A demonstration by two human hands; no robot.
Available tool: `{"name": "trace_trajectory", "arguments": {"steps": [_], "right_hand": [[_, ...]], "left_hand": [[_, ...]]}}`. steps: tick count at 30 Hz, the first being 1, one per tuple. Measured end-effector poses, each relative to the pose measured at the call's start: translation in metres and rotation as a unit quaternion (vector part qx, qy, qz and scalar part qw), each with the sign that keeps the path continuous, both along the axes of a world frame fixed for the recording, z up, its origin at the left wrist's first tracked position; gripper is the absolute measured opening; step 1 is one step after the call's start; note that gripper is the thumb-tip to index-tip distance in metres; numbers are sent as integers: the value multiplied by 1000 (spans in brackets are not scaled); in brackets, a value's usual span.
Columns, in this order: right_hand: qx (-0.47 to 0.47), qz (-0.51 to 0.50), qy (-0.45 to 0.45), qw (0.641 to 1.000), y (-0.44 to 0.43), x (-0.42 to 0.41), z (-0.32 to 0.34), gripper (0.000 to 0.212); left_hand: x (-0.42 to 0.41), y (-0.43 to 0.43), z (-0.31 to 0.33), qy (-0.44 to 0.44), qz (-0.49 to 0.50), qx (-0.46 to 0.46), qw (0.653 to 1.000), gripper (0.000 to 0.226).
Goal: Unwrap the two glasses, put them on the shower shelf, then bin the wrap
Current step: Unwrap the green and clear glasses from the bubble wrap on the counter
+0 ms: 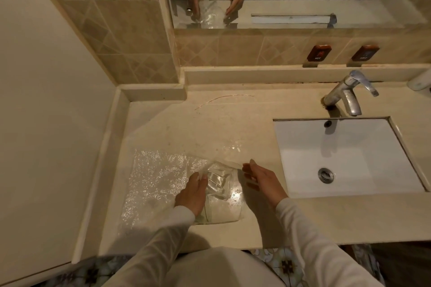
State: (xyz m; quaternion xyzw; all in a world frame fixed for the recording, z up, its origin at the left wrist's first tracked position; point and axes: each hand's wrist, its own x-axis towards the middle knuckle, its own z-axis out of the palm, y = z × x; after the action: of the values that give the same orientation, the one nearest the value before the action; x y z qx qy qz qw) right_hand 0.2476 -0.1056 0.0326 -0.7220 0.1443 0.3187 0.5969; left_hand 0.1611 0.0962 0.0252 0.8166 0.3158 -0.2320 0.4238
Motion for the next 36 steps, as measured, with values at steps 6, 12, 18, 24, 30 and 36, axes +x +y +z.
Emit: {"name": "trace_trajectory", "arguments": {"steps": [6,12,18,24,30,36], "right_hand": [[-3,-23,20,1000,-1,4,-2,42],[42,-69,32,996,-11,-3,5,60],[14,-5,19,1000,-28,-25,10,35],[-68,171,-93,979,-25,-40,-8,110],[-126,230,-127,957,-12,-29,-13,117],[-149,155,-111,970,-19,-32,-16,103]], "left_hand": [[21,-3,1,88,-93,52,990,56],[13,-4,1,-50,10,45,998,59],[21,-12,-4,59,-80,42,994,59],[33,-17,-3,115,-137,68,982,62],[32,-21,-2,109,-151,82,979,57],[27,-23,-2,101,-134,76,983,53]]}}
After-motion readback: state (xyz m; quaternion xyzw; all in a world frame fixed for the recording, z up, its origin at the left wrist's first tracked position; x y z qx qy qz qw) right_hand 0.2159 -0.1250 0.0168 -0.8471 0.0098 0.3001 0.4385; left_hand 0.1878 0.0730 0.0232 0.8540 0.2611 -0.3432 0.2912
